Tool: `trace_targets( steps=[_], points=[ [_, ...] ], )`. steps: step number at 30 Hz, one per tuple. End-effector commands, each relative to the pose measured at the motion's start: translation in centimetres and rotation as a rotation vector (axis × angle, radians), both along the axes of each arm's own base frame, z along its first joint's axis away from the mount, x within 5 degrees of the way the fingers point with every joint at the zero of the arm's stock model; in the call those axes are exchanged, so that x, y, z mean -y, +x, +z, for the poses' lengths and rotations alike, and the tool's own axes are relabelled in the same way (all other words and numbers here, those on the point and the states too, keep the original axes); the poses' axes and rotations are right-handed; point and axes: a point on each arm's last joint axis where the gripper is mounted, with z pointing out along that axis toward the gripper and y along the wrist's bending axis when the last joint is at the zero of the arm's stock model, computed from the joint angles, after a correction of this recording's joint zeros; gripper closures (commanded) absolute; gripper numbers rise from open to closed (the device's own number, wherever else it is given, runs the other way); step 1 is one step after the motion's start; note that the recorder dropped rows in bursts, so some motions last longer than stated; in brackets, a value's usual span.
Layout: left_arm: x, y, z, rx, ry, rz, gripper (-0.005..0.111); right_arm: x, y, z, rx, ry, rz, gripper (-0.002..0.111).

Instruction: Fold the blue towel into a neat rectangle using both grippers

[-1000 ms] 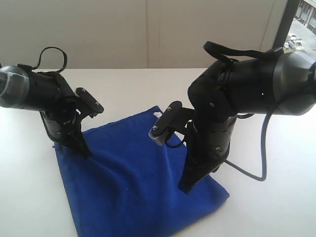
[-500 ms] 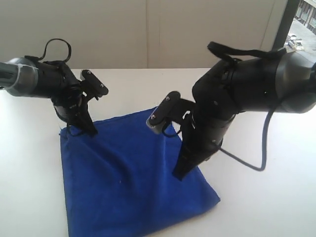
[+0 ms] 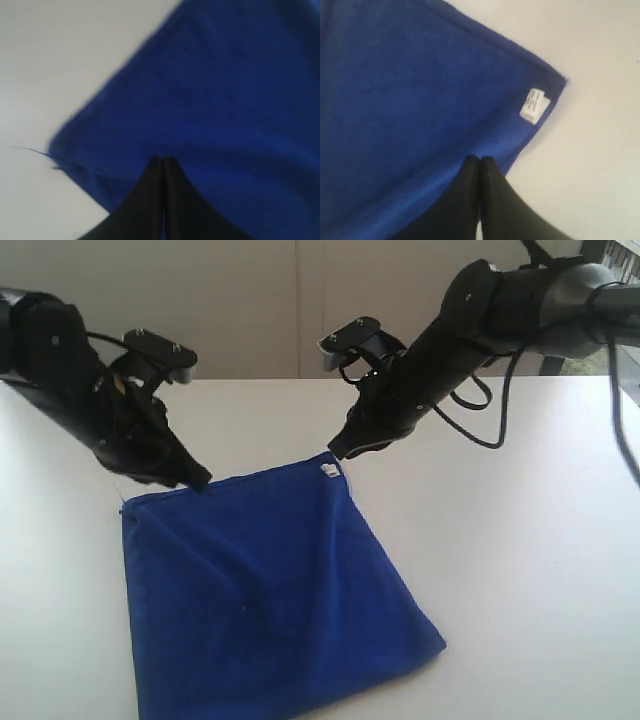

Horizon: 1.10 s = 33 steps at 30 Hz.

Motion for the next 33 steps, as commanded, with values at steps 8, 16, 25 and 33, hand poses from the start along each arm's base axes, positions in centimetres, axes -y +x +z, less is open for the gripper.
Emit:
trace_targets(
  steps=[8, 16, 25, 33],
  points=[
    [1.7, -7.4, -5.9, -0.126, -0.084, -0.061, 0.107, -1.9, 5.3, -5.3, -0.075, 0.084, 0.071, 0.108],
    [1.5, -7.5, -6.5, -0.100, -0.085, -0.049, 0.107, -2.5, 5.9, -8.7, -0.109, 0.084, 0.078, 0.108],
    [1.4, -7.5, -6.5, -0.098, -0.079, -0.056, 0.107, -0.6, 6.2, -10.8, -0.129, -0.148, 0.007, 0.108],
    [1.4, -7.5, -6.4, -0.096, -0.080, -0.056, 0.107, 1.4, 6.1, -11.2, -0.168, -0.331, -0.087, 0.108]
  ],
)
